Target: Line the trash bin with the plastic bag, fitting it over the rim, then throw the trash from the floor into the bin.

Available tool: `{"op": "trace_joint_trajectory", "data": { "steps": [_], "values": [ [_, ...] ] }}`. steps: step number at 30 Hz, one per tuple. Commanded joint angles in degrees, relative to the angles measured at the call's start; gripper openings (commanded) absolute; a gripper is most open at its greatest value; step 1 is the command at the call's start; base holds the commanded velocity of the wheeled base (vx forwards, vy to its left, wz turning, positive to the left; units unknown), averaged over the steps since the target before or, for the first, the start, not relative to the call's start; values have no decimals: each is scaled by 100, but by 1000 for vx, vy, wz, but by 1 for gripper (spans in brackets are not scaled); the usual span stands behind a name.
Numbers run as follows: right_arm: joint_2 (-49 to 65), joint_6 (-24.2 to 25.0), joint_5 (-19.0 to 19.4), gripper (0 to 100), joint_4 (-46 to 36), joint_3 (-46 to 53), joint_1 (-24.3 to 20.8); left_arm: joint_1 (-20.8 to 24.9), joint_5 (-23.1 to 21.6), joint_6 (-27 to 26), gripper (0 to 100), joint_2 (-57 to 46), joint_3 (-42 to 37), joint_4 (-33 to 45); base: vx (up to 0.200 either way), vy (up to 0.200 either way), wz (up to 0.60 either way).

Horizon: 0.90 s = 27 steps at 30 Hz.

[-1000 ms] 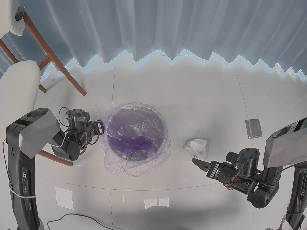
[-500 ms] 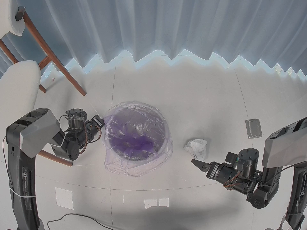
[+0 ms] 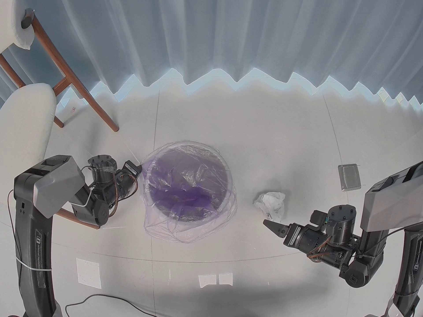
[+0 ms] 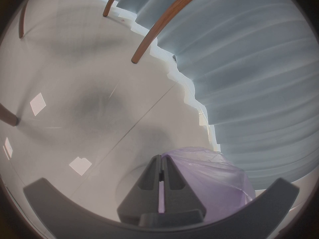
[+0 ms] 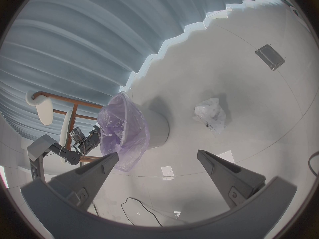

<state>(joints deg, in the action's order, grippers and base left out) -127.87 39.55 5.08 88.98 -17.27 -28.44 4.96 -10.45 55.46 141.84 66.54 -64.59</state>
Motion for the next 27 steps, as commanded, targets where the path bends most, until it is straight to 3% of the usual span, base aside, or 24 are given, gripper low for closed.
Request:
{"op": "trace_joint_trajectory", "data": {
  "steps": [1,5,6,9,12,15,17,20,27],
  "values": [
    [-63,0,1,100,102,-4,-4,5,-36,106,0,37,-18,-28,0,0,0],
    [-89,0,1,100,102,-13,-4,22,-133,106,0,19,-150,-37,0,0,0],
    [-89,0,1,100,102,-13,5,22,-168,106,100,11,-194,-37,0,0,0],
    [-80,0,1,100,102,-22,5,5,-168,106,100,-7,-282,-133,0,0,0],
    [-80,0,1,100,102,-13,5,-13,-71,159,100,-244,-668,-784,0,0,0],
    [-133,0,10,100,102,-30,5,-4,-265,176,100,-1106,-1908,-2032,0,0,0],
    [-168,0,1,100,102,-30,5,22,-423,141,100,-1387,-2268,-2392,0,0,0],
    [-221,0,10,100,102,-4,-4,75,-652,97,100,-2143,-2751,-2392,0,0,0],
    [-256,-8,1,100,102,-57,49,22,-449,-193,100,-2459,-2804,-2401,0,0,0]
  ]
}}
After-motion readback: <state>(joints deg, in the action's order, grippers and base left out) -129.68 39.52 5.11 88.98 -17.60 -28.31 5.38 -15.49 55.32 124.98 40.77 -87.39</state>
